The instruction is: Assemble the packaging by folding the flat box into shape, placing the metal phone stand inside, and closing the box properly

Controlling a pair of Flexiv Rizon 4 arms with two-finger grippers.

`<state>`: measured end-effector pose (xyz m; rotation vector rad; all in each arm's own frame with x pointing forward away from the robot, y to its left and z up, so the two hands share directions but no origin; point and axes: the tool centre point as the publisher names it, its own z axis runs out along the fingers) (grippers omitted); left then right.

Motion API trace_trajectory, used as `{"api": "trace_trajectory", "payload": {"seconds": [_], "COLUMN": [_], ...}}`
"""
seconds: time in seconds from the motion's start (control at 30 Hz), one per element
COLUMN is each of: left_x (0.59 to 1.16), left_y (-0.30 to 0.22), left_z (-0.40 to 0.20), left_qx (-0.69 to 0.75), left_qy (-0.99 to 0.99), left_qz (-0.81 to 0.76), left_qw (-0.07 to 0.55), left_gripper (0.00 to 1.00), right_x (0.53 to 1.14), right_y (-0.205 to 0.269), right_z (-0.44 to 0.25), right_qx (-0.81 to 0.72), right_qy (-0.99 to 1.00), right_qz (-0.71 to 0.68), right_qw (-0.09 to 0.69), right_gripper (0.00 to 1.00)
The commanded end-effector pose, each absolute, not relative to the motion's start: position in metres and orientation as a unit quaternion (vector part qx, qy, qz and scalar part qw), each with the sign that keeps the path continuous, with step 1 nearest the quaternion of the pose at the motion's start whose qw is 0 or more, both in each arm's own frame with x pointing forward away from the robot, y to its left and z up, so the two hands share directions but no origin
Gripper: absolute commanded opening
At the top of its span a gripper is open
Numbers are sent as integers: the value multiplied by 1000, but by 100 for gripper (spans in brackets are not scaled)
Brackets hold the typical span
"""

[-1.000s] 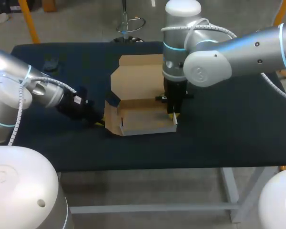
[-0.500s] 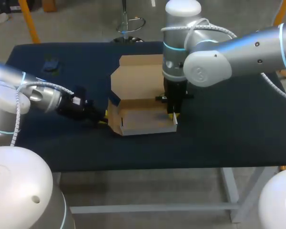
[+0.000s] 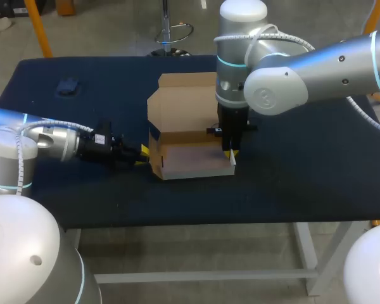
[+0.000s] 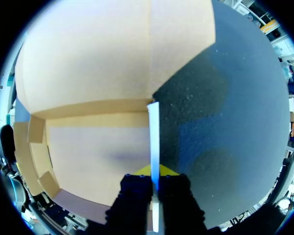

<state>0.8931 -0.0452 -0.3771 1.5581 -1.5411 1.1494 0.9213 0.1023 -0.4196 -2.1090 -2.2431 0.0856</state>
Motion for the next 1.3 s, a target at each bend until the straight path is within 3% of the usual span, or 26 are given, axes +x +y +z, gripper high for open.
{"api": "trace_trajectory", "payload": {"seconds": [0.03,0.8,1.3], "left_x": [894,896,899], "left_y": [-47,-68,-87], "left_z": [-379,-363,-361], "left_qx": [590,581,618], "left_qy": [-581,-583,-617], "left_qz": [449,452,396], "left_qw": [334,343,285], "left_gripper": [41,41,43], "right_x": [922,922,922], "right_y": [103,103,103], "right_z": [-419,-419,-419], "right_qx": [-684,-684,-684], "right_qy": [-728,-728,-728], "right_qz": [30,30,30], "right_qw": [32,32,32], "right_gripper": [0,0,0]}}
